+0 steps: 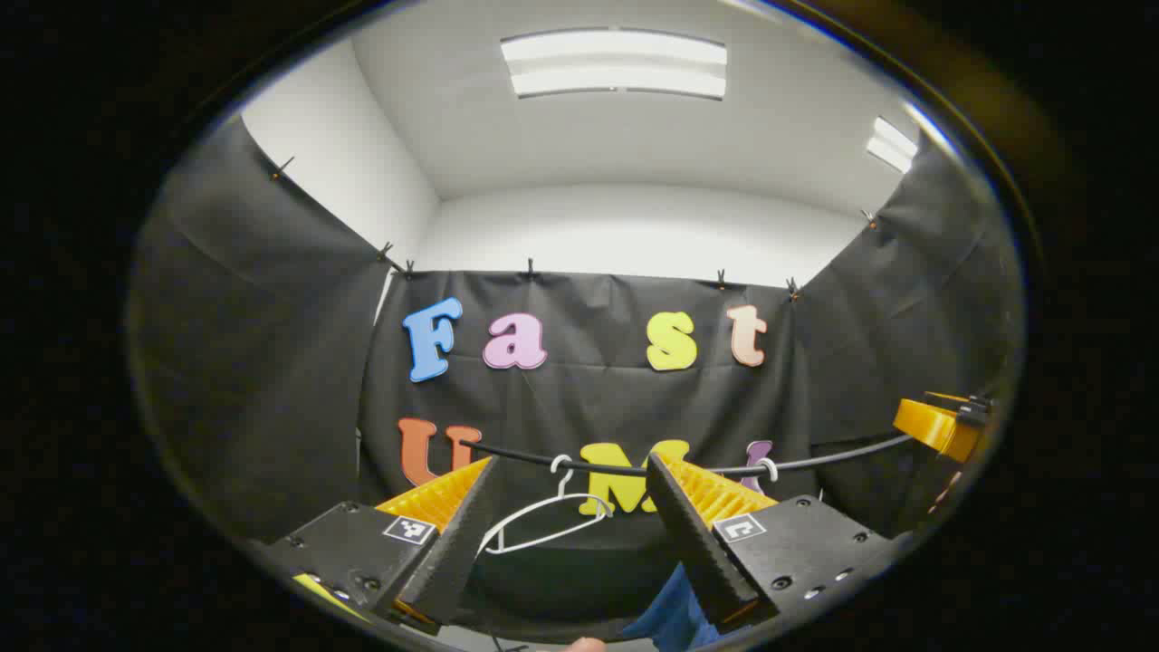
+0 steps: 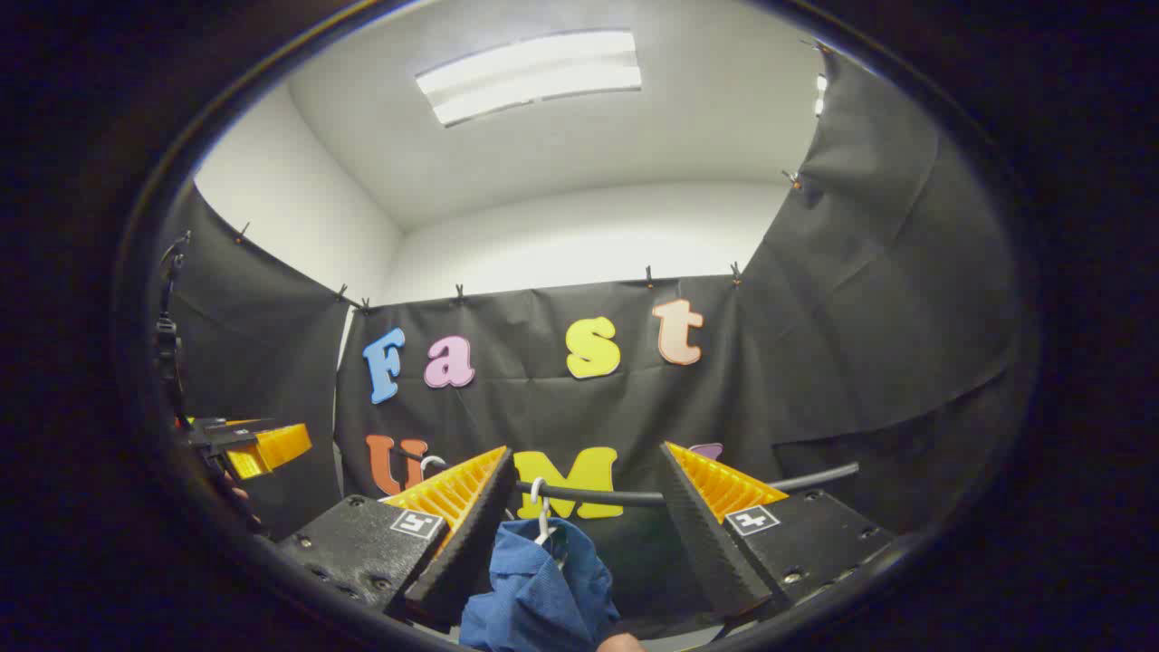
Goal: Grasp the clothes on the hanger with both hands and then place them into the laundry hamper below.
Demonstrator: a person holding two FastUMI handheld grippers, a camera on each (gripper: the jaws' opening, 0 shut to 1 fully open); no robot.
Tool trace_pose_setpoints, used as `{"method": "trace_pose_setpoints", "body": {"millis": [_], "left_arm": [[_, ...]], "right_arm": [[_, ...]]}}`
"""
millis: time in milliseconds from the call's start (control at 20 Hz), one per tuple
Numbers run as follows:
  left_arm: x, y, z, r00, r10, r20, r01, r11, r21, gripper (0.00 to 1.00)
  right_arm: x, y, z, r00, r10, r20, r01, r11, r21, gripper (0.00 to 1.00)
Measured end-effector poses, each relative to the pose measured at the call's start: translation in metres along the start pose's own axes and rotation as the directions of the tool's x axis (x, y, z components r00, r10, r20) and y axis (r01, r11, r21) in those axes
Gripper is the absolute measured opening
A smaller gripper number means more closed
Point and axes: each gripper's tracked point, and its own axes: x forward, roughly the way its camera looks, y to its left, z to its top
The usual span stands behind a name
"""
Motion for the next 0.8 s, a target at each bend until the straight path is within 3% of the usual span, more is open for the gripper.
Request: {"method": "trace_pose_setpoints", "body": {"millis": [50, 200, 250, 300, 350, 600, 650, 800], "left_arm": [[0.002, -0.001, -0.006, 1.0, 0.0, -0.021, 0.001, 1.0, 0.007, 1.0], [0.0, 0.001, -0.016, 0.998, 0.006, -0.056, -0.006, 1.0, 0.008, 1.0], [0.001, 0.003, -0.016, 0.998, 0.007, -0.059, -0.007, 1.0, -0.002, 0.96], [0.002, 0.003, -0.018, 0.998, -0.002, -0.068, 0.001, 1.0, -0.021, 1.0], [0.001, 0.0, -0.022, 0.997, -0.015, -0.081, 0.012, 0.999, -0.043, 1.0], [-0.007, 0.018, -0.022, 0.997, 0.004, -0.079, -0.014, 0.992, -0.125, 1.0], [-0.009, 0.02, -0.026, 0.996, 0.003, -0.086, -0.014, 0.991, -0.136, 1.0], [-0.011, 0.022, -0.034, 0.994, -0.015, -0.107, -0.002, 0.987, -0.162, 1.0]], "right_arm": [[0.002, -0.008, -0.004, 1.0, -0.022, -0.018, 0.022, 1.0, -0.008, 0.94], [-0.002, -0.018, -0.008, 0.998, -0.049, -0.036, 0.048, 0.999, -0.018, 0.98], [-0.002, -0.021, -0.005, 0.998, -0.063, -0.028, 0.063, 0.998, -0.018, 0.98], [-0.003, -0.024, -0.007, 0.997, -0.071, -0.028, 0.07, 0.997, -0.021, 0.94], [-0.003, -0.024, -0.009, 0.997, -0.075, -0.028, 0.074, 0.997, -0.023, 0.98], [-0.006, -0.023, -0.013, 0.996, -0.092, -0.018, 0.091, 0.995, -0.042, 0.94], [-0.006, -0.023, -0.015, 0.995, -0.093, -0.019, 0.093, 0.995, -0.041, 0.98], [-0.006, -0.023, -0.024, 0.993, -0.111, -0.035, 0.11, 0.993, -0.037, 0.94]]}}
